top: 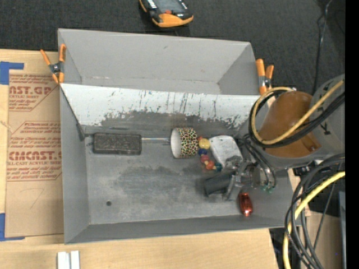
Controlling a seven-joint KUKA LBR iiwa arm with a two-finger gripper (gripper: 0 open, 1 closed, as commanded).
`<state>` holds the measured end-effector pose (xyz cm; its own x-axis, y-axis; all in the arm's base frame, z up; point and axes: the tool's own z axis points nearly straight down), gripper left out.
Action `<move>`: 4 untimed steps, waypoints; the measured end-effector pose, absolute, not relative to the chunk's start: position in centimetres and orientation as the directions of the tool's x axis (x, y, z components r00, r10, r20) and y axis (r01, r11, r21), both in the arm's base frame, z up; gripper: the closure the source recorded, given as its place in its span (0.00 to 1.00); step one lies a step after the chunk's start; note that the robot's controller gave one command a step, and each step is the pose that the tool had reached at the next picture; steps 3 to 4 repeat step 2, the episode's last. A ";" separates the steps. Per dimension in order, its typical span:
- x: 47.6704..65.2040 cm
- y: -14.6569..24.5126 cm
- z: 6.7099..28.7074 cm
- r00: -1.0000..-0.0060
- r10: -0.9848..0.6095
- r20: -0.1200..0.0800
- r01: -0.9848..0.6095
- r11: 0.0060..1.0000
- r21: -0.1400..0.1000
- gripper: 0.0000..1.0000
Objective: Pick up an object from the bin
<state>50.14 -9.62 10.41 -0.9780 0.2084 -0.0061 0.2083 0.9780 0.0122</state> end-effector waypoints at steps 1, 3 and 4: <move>49.9 -9.6 12.9 -0.978 0.209 0.003 0.209 0.978 0.011 1.00; 49.9 -9.6 15.8 -0.978 0.209 0.003 0.209 0.978 0.012 1.00; 49.9 -9.6 15.8 -0.978 0.209 0.003 0.209 0.978 0.012 1.00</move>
Offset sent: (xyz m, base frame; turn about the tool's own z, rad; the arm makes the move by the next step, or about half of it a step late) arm -0.0020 -0.0004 0.0835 0.0006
